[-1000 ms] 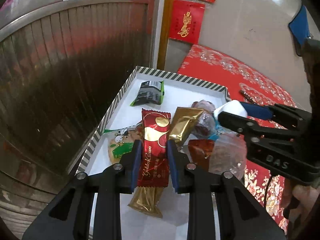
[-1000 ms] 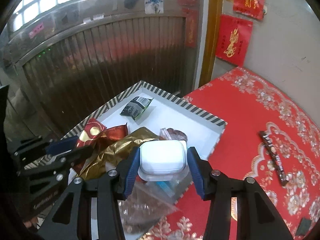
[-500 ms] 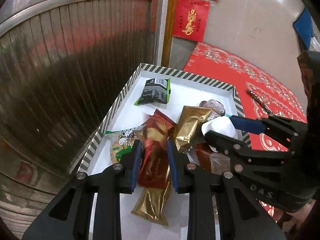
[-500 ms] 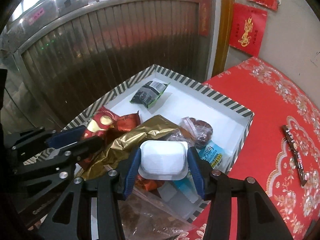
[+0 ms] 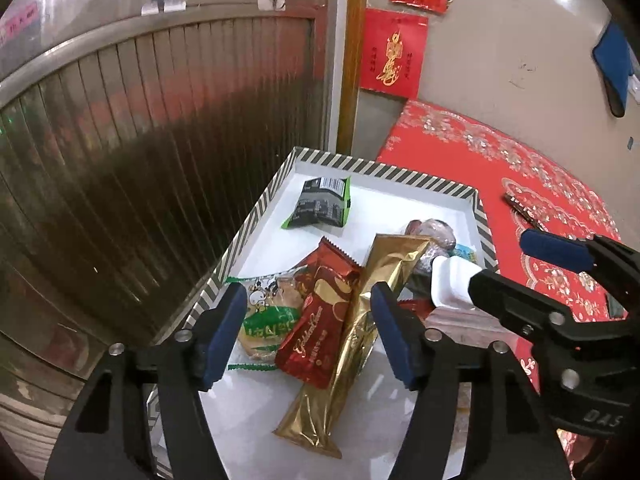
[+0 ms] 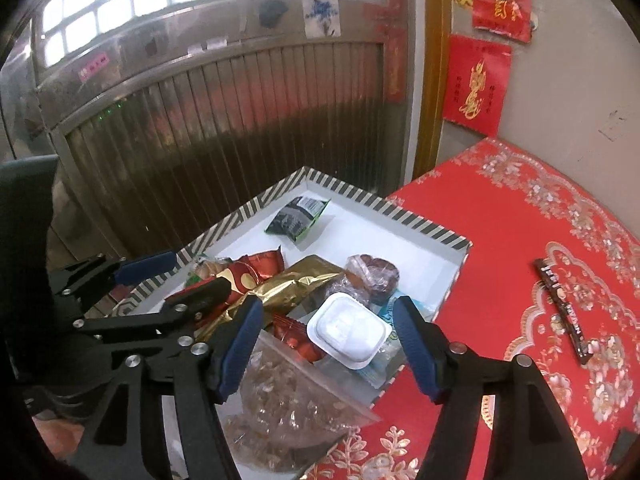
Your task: Organize snacks
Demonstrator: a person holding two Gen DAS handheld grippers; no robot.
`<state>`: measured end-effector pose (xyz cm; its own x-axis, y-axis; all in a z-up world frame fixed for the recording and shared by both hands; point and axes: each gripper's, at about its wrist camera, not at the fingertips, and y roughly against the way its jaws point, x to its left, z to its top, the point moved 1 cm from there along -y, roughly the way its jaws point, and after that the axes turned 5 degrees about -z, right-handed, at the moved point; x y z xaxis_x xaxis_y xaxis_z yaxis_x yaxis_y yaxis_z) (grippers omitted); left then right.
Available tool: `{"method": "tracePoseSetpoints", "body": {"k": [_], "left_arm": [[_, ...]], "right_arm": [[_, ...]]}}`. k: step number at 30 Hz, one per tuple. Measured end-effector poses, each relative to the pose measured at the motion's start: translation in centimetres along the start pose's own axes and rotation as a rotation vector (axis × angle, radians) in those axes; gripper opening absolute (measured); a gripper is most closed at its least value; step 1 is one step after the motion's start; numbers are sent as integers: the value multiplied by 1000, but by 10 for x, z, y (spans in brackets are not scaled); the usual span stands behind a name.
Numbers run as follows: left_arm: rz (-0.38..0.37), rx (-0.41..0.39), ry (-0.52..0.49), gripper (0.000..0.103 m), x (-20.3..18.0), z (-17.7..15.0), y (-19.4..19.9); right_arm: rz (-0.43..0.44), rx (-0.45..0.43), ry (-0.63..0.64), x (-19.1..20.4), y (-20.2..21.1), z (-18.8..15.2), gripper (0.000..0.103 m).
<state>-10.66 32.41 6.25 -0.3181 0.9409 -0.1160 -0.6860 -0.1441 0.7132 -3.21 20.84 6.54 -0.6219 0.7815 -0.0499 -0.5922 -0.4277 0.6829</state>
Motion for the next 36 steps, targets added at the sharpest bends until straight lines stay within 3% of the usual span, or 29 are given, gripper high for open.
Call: {"method": "tracePoseSetpoints", "body": {"k": [3,6,16,36], "left_arm": [[7,-22,-14,65,-6,3,7],[5,-42,-21,78,-12,6,13],[-35,-60,-66,78,-50,12,23],[-165,-37,-204,78,-181,12,19]], "right_arm": [[-5,-23,-3,-3,12,0,74],[-25,-46,-8,-7,24,-2,79],[-87,-52,-66,-46,50,-25,79],[-229,-35,-257,-152,98,-87,80]]}}
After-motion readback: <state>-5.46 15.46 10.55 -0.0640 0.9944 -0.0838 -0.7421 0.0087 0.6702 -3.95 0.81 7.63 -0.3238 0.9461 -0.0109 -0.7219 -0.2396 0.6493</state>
